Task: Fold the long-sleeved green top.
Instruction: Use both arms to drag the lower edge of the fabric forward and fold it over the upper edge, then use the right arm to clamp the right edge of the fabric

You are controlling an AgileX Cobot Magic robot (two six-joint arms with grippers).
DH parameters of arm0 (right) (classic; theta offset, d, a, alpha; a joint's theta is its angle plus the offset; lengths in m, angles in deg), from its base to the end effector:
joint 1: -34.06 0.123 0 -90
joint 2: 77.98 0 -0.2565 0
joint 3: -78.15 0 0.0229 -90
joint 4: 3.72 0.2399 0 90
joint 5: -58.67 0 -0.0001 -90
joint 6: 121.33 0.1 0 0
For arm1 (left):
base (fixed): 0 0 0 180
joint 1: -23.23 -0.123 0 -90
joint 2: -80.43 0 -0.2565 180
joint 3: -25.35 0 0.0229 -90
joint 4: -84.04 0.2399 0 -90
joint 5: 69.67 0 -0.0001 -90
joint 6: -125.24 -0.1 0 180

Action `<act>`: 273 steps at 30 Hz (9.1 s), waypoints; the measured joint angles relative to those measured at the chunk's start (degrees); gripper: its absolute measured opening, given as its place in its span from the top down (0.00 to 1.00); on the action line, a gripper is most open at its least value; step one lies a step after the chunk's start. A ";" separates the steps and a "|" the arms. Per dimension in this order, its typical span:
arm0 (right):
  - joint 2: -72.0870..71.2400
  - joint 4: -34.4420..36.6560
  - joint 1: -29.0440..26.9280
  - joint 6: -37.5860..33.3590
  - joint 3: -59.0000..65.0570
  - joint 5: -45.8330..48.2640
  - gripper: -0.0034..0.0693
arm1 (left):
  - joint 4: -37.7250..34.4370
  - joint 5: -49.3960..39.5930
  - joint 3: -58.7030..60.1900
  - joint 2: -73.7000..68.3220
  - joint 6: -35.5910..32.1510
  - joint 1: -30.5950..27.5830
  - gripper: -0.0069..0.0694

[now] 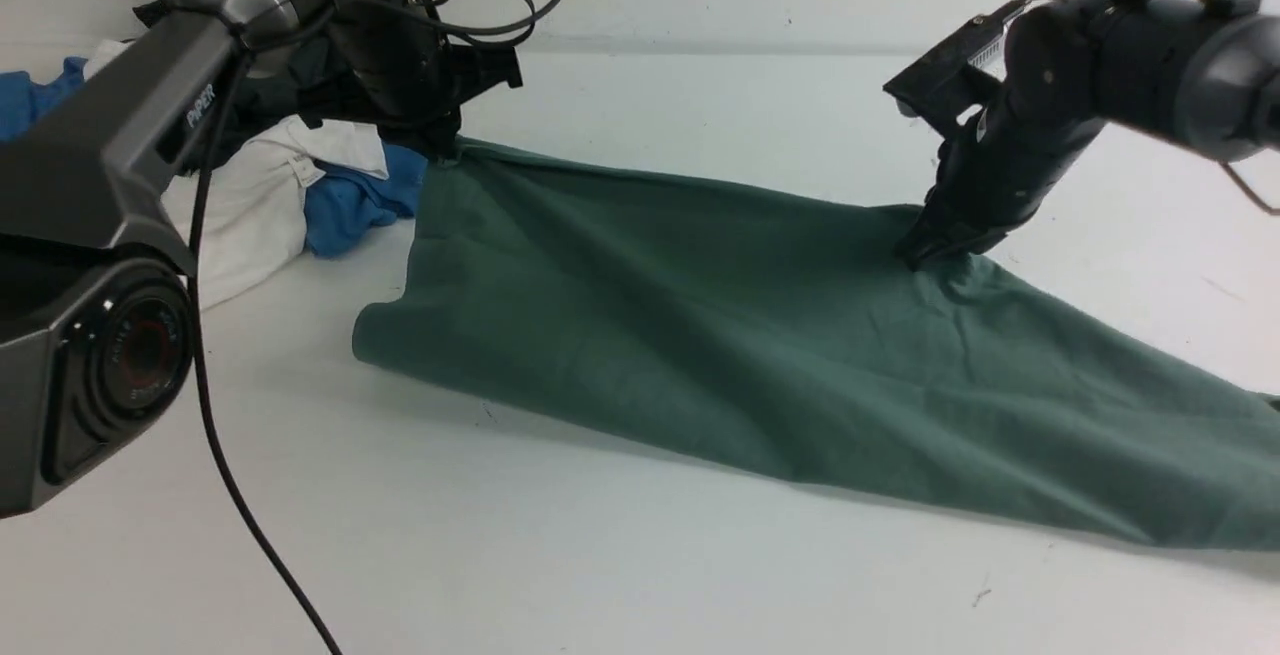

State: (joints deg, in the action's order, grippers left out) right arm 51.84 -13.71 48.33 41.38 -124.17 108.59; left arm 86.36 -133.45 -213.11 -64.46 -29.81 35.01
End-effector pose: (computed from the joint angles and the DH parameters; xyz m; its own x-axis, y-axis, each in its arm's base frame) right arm 0.4283 0.0952 0.1784 -0.7382 -0.5998 -0.3086 -0.5370 0.7994 -0.2693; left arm 0.4877 -0.0980 0.2216 -0.8520 -0.2363 -0.4672 -0.1741 0.9694 -0.1728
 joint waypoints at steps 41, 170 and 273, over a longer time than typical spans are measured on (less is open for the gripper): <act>-14.19 7.67 -12.61 13.25 4.14 20.70 0.97 | -6.69 -7.65 5.82 10.05 -22.90 4.01 0.91; -22.44 22.07 -19.90 7.33 17.39 18.59 0.87 | -1.01 13.81 -6.59 -14.62 -16.87 1.62 0.91; -8.40 18.57 -35.87 12.46 24.87 9.43 0.04 | -2.32 -6.72 19.33 11.40 -29.62 -0.27 0.91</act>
State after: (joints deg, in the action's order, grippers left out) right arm 43.43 4.86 12.46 53.84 -99.30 118.02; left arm 84.04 -140.17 -193.77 -53.06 -59.42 34.74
